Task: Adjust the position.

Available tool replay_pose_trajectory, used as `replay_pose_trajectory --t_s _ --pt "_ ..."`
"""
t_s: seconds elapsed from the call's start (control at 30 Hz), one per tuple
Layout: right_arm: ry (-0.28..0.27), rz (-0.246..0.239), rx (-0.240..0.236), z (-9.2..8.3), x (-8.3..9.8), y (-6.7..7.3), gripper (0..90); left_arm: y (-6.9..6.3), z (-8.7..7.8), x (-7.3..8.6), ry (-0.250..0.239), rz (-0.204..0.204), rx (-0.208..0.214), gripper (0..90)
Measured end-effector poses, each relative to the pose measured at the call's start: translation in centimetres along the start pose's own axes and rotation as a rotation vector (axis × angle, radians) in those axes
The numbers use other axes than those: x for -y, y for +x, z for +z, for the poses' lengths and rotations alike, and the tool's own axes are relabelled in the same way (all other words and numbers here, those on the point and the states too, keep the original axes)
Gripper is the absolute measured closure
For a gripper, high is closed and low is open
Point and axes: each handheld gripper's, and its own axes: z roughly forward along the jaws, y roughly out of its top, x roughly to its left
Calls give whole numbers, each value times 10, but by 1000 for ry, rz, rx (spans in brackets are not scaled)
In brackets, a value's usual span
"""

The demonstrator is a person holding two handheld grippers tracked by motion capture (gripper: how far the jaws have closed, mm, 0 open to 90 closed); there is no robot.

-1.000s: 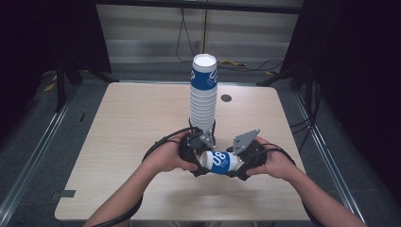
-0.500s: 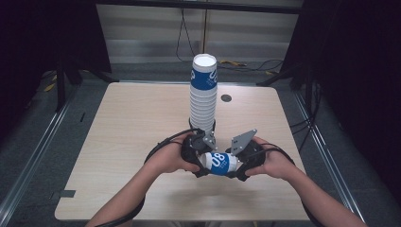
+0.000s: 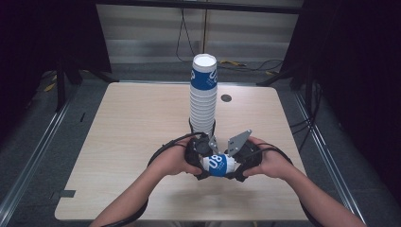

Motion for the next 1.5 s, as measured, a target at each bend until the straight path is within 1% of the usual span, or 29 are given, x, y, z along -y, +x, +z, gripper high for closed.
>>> replay_pose_trajectory --t_s 0.1,0.13,0.17,0.23,0.27,0.37,0.43,0.53,0.57,0.63,0.73,0.8,0.83,0.87,0.9,0.93,0.97,1.0,1.07,1.1,1.13,1.17,1.2,1.3,1.33,1.37,1.43,1.47,1.5 --pt "-10 -2 -9 -1 -1 0 190 0 1 0 19 3 -7 258" --pt "-15 10 -12 -1 -1 0 190 1 1 0 26 -1 -2 276" --pt "-12 9 -7 -1 -2 -1 191 2 2 -1 31 15 -6 287" --pt "-13 11 -9 -1 -3 0 193 1 3 0 24 3 3 305" --pt "-16 6 -11 -1 -3 -1 197 1 3 0 26 7 -1 314" --pt "-20 3 -3 -1 -2 -2 205 2 3 2 -2 -13 3 318" --pt "-32 8 -4 -1 -1 -2 208 3 2 3 -4 -13 7 333" --pt "-42 5 -2 -1 0 -2 210 3 -1 2 -2 -3 -5 335" --pt "-45 10 -8 -2 0 -3 213 3 -1 1 17 28 -1 345" --pt "-48 4 -12 -2 -1 -2 216 3 -1 1 19 35 -8 350" --pt "-48 5 -13 -2 -1 -2 220 2 0 1 7 45 -7 350" --pt "-47 3 -10 -2 0 -1 223 3 -1 2 11 52 -3 350" --pt "-48 3 -9 -3 0 -1 226 2 0 2 7 42 -1 349" --pt "-50 4 -5 -3 0 -2 227 2 0 3 -12 39 -7 343" --pt "-53 2 -3 -3 0 -2 230 1 1 3 -33 18 -7 316" --pt "-53 2 -3 -3 0 -2 230 1 1 3 -33 18 -7 268" --pt "-61 0 -1 -3 0 -2 232 2 2 3 -21 32 -2 220" --pt "-64 1 -2 -4 0 -2 233 2 2 3 -13 44 -5 213" --pt "-70 3 -12 -4 0 -2 233 1 4 4 -15 35 1 213" --pt "-69 4 -1 -4 0 -2 234 0 7 4 12 51 1 200" --pt "-77 3 -15 -4 -1 -2 234 0 7 4 12 51 1 207" --pt "-83 3 -10 -5 -2 -1 233 -1 11 4 7 49 0 207" --pt "-85 0 -15 -5 -4 -1 234 -2 13 5 5 34 8 208" --pt "-96 -13 -20 -6 -7 1 233 -1 16 5 15 56 9 241" --pt "-101 -7 -24 -7 -8 1 232 -2 16 6 11 42 6 285" --pt "-102 -12 -23 -8 -9 1 231 -2 17 6 6 38 15 296" --pt "-109 -14 -23 -7 -9 1 221 -2 15 7 5 38 7 298" --pt "-120 -17 -18 -8 -9 1 209 -2 14 7 5 33 16 297" --pt "-134 -5 -25 -8 -9 1 199 -2 13 8 -8 22 20 296"
